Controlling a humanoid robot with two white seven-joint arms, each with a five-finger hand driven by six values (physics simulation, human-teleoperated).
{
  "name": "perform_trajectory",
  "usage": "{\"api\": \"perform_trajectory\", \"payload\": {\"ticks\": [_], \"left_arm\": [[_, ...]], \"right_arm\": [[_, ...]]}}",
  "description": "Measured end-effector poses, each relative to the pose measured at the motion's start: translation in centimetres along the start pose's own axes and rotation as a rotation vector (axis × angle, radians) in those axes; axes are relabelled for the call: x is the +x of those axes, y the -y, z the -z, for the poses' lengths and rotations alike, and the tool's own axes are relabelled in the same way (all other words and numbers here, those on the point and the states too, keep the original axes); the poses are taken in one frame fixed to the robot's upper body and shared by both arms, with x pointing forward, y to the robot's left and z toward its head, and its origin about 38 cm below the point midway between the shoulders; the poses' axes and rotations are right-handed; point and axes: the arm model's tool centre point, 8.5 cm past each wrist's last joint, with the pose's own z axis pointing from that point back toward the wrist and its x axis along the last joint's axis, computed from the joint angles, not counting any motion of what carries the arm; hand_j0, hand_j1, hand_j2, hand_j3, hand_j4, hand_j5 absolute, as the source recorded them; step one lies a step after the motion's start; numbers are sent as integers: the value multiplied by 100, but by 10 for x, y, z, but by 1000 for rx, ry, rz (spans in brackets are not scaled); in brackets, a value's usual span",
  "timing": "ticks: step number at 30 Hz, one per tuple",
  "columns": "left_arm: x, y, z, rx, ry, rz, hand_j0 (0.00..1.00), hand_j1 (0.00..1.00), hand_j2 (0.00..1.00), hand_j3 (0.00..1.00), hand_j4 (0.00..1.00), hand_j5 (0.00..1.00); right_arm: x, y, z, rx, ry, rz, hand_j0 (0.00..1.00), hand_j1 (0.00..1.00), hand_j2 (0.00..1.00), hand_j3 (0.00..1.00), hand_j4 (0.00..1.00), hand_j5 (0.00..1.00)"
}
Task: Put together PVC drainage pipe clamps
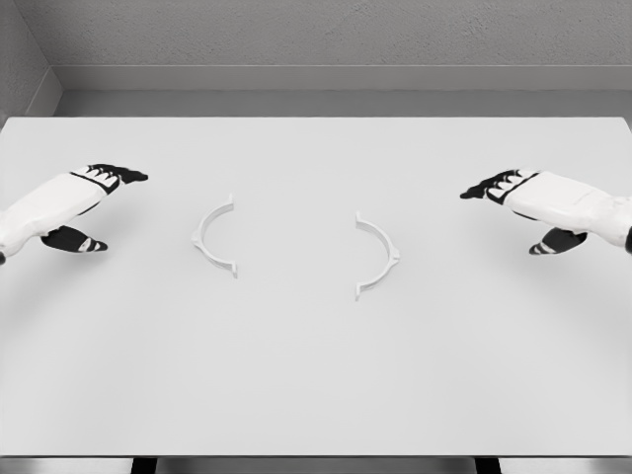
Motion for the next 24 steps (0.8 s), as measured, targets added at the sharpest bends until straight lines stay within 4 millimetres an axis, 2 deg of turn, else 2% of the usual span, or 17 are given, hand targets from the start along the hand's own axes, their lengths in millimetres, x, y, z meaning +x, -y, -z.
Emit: {"api": "perform_trajectory", "payload": {"ticks": [5, 7, 12, 16, 20, 24], "left_arm": [[5, 2, 7, 10, 12, -9, 100, 100, 100, 100, 100, 100], [14, -3, 21, 35, 34, -7, 100, 100, 100, 100, 100, 100], [42, 15, 53, 42, 74, -25, 100, 100, 100, 100, 100, 100], [58, 17, 72, 50, 88, -12, 100, 100, 100, 100, 100, 100], [65, 21, 80, 46, 89, -17, 100, 100, 100, 100, 100, 100], [67, 24, 83, 43, 80, -28, 100, 100, 100, 100, 100, 100]], "right_arm": [[6, -3, 5, 10, 22, -2, 100, 100, 100, 100, 100, 100], [7, -4, 5, 10, 30, -4, 100, 100, 100, 100, 100, 100], [16, -7, 17, -13, 62, 15, 100, 100, 100, 100, 100, 100], [21, -15, 33, -33, 81, 65, 100, 100, 100, 100, 100, 100], [29, -18, 50, -96, 108, 114, 100, 100, 100, 100, 100, 100], [41, -9, 65, -154, 142, 139, 100, 100, 100, 100, 100, 100]]}}
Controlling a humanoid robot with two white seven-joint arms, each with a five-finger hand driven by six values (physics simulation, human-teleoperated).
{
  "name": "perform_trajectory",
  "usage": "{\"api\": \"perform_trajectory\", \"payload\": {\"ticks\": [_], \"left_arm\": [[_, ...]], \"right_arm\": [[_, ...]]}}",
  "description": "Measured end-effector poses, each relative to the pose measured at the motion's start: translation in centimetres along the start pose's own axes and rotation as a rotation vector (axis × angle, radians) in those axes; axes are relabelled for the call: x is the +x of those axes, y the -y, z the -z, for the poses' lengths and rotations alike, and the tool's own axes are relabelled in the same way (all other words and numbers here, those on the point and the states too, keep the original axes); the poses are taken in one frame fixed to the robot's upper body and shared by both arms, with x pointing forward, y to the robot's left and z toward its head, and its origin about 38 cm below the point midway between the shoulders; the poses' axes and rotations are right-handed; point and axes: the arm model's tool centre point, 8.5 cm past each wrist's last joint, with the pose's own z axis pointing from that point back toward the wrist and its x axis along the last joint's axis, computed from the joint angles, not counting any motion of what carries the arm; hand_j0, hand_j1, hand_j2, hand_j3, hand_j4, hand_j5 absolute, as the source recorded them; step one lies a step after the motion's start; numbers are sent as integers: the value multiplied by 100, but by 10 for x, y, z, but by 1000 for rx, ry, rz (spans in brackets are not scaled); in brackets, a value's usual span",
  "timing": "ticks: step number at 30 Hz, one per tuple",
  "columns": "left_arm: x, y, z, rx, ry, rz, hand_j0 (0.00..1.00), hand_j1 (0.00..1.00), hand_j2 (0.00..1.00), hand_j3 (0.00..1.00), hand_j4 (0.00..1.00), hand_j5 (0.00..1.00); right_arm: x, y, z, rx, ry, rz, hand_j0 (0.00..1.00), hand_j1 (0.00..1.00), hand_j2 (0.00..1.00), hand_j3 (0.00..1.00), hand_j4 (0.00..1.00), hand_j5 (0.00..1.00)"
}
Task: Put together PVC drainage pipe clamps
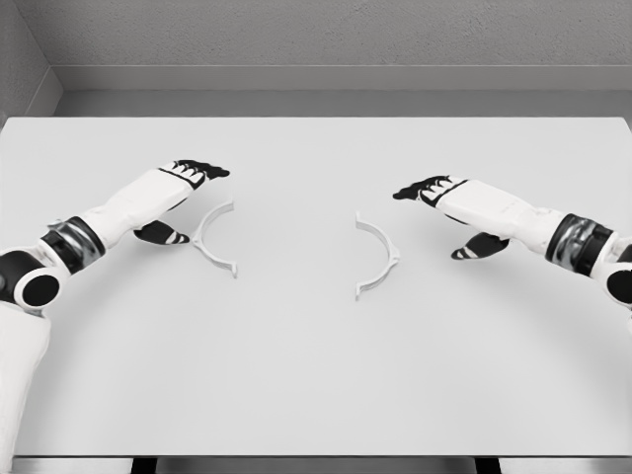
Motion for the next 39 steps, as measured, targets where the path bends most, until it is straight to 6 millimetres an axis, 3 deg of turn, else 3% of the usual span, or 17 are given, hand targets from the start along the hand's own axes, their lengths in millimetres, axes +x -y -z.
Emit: {"api": "perform_trajectory", "payload": {"ticks": [18, 28, 39], "left_arm": [[-6, 1, 6, -1, -61, -42, 100, 100, 100, 100, 100, 100], [0, 8, 15, -15, -69, -68, 100, 100, 100, 100, 100, 100], [0, 7, 15, -12, -75, -70, 100, 100, 100, 100, 100, 100]], "right_arm": [[7, -34, 41, 1, 31, 140, 100, 100, 100, 100, 100, 100], [-1, -29, 58, -18, 21, 173, 100, 100, 100, 100, 100, 100], [-2, -36, 65, -13, 18, 205, 100, 100, 100, 100, 100, 100]]}}
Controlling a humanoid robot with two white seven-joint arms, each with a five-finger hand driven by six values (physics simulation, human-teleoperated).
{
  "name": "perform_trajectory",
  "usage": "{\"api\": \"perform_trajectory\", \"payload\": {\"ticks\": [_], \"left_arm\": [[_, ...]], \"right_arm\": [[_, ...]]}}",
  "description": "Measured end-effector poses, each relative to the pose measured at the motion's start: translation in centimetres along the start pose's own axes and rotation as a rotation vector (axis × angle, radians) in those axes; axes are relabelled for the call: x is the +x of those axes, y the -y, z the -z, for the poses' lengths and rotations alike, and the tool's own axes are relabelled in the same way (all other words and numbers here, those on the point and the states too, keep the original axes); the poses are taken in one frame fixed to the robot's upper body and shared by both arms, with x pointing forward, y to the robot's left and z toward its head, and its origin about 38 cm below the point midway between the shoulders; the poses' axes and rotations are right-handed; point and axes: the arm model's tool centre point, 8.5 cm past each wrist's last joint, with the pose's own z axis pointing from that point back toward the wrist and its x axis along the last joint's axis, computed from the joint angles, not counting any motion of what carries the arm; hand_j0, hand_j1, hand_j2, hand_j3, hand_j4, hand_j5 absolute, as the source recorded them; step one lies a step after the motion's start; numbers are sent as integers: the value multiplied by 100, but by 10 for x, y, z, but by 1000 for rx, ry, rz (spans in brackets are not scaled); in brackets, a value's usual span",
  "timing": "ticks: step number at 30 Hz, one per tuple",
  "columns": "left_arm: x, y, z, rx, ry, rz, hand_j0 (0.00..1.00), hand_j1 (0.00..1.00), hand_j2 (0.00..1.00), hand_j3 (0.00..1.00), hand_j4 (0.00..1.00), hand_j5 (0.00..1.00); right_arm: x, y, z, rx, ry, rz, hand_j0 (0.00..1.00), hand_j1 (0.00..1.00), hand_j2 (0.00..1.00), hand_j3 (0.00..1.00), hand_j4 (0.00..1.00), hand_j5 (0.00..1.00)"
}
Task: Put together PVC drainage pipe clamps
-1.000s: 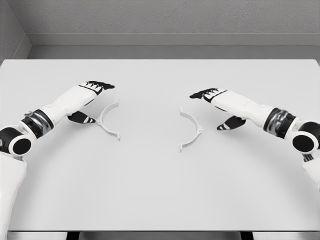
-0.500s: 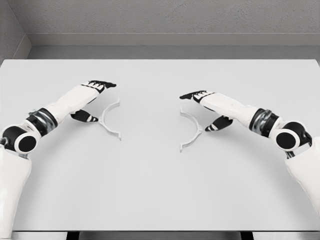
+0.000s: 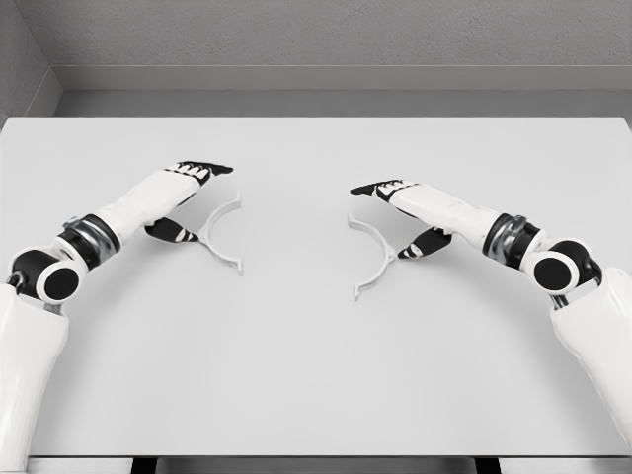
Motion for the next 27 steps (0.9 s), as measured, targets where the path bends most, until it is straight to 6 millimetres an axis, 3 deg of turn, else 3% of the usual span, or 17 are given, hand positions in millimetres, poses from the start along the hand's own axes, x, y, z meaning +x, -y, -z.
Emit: {"api": "perform_trajectory", "payload": {"ticks": [5, 27], "left_arm": [[-4, -12, 1, 17, -8, 10, 100, 100, 100, 100, 100, 100], [13, -5, 16, -2, 32, 6, 100, 100, 100, 100, 100, 100]], "right_arm": [[0, 0, 0, 0, -1, 1, 100, 100, 100, 100, 100, 100], [12, -2, 10, -13, 36, 12, 100, 100, 100, 100, 100, 100]]}}
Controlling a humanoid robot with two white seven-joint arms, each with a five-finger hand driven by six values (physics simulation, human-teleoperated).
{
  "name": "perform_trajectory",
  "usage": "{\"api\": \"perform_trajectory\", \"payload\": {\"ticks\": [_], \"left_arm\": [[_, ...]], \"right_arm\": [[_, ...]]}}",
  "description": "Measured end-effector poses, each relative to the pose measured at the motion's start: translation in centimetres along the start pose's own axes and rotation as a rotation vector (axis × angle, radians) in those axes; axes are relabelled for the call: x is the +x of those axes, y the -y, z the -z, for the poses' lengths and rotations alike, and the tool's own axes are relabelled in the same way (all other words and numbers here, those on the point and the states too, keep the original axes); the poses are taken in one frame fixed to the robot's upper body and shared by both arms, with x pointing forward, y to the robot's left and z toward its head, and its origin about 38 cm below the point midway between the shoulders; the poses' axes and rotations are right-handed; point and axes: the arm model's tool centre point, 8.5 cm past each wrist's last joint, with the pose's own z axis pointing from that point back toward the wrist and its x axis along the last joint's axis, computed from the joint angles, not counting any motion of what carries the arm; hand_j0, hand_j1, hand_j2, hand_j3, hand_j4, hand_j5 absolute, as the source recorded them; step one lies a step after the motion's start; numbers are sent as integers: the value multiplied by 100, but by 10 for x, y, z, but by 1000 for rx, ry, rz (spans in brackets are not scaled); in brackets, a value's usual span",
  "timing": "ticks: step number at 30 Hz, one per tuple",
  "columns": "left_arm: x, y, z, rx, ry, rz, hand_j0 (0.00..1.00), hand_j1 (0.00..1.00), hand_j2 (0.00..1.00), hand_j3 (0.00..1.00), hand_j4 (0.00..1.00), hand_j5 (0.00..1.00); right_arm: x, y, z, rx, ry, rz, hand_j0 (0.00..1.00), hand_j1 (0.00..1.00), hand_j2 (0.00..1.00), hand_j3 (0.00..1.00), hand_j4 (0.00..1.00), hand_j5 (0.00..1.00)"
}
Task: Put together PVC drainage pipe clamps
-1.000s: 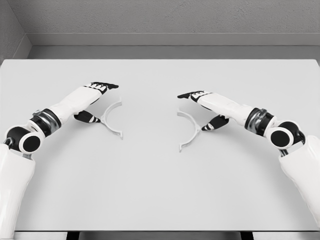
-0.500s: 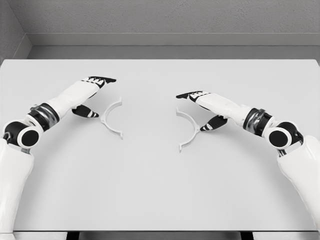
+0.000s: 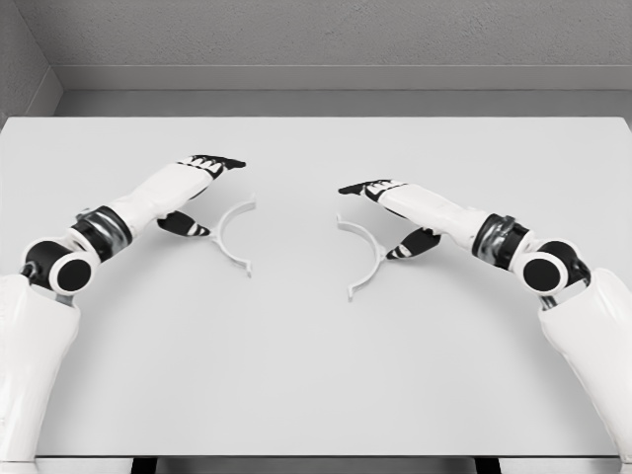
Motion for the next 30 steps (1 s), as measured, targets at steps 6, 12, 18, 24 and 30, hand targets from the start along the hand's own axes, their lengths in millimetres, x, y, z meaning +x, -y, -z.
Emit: {"api": "perform_trajectory", "payload": {"ticks": [6, 12, 18, 24, 30], "left_arm": [[5, 2, 4, -4, 14, 0, 100, 100, 100, 100, 100, 100], [13, -5, 12, 8, 34, 7, 100, 100, 100, 100, 100, 100], [21, -9, 23, 8, 45, 24, 100, 100, 100, 100, 100, 100], [22, -11, 27, 11, 31, 23, 100, 100, 100, 100, 100, 100], [15, -26, 31, 29, 3, 20, 100, 100, 100, 100, 100, 100]], "right_arm": [[2, -2, 2, 3, 8, 3, 100, 100, 100, 100, 100, 100], [7, -3, 2, 3, 20, 0, 100, 100, 100, 100, 100, 100], [10, -14, -9, 20, 23, -5, 100, 100, 100, 100, 100, 100], [16, -16, -27, 37, 29, -45, 100, 100, 100, 100, 100, 100], [28, -12, -35, 36, 57, -80, 100, 100, 100, 100, 100, 100]]}}
